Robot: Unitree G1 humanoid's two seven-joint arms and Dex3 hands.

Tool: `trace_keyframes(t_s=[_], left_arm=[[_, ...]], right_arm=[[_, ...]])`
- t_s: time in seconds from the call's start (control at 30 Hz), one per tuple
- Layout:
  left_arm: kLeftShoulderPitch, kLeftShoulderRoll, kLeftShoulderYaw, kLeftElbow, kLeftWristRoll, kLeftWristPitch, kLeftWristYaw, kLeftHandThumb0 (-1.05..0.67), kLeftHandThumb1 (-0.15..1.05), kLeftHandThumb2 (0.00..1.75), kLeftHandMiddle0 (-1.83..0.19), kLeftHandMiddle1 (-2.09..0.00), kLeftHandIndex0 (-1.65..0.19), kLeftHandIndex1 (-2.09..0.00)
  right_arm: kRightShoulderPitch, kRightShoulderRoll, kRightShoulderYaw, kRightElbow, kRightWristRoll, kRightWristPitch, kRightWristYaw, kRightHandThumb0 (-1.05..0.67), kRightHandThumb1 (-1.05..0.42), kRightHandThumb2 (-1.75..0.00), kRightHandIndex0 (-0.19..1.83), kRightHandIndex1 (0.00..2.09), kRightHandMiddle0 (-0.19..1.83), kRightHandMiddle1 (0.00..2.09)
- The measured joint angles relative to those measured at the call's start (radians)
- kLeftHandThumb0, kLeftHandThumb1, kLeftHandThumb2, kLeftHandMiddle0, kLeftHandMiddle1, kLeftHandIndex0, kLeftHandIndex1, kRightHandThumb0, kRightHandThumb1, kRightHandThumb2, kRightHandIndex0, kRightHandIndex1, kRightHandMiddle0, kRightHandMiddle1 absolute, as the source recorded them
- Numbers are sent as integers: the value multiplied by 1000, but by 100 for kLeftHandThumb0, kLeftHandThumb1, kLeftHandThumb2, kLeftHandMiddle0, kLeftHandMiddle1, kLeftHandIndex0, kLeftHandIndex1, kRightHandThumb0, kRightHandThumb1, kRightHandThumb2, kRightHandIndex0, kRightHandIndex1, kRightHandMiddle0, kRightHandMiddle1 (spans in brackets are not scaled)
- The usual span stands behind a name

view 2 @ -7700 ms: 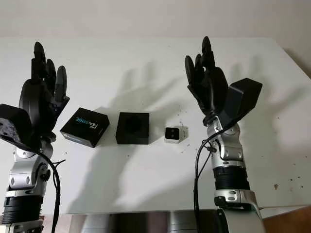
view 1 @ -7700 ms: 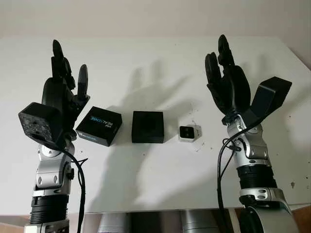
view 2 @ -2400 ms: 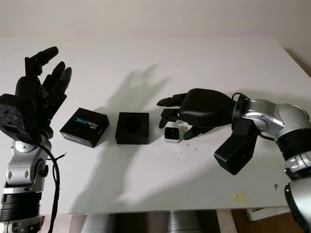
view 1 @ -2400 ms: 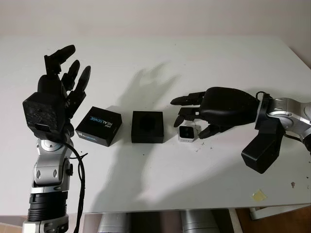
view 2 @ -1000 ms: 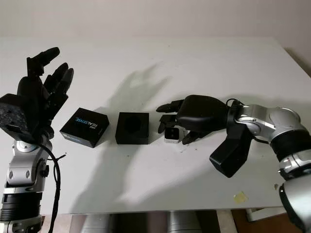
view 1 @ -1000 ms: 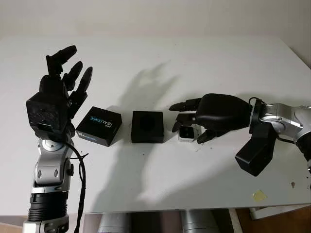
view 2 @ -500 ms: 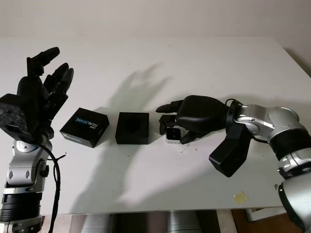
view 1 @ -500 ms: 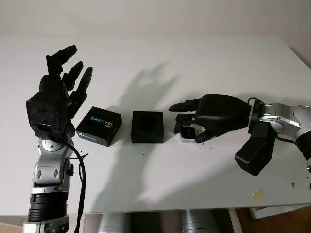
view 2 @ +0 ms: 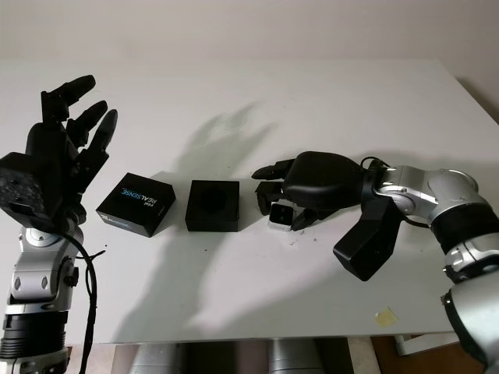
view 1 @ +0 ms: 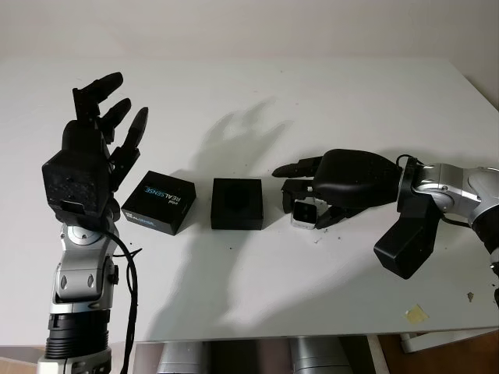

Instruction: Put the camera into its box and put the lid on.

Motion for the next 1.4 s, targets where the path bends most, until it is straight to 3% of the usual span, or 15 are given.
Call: trace_keyframes(t_s=[0.13, 0.63, 0.97, 1.4], left_arm=[[0, -3, -2, -1, 3, 4, 1, -45, 105, 28, -15, -39, 11, -87], [7, -13, -7, -13, 9, 5, 5, -45, 105, 26, -19, -36, 9, -87], [10, -21, -9, -13, 7, 5, 5, -47, 105, 27, -17, -36, 12, -89], [17, -21, -9, -21, 6, 5, 3, -46, 105, 27, -17, -33, 13, -90]], right_arm=[[0, 0, -1, 6, 12, 0, 15, -43, -105, -6, 30, 6, 19, 140], [11, 42, -20, 121, 158, 4, 63, -44, -105, -11, 39, 9, 16, 148], [85, 141, -121, 195, 458, 84, 328, -46, -105, -9, 38, 7, 18, 167], [142, 177, -206, 125, 629, 223, 548, -42, -104, -8, 34, 5, 17, 175]])
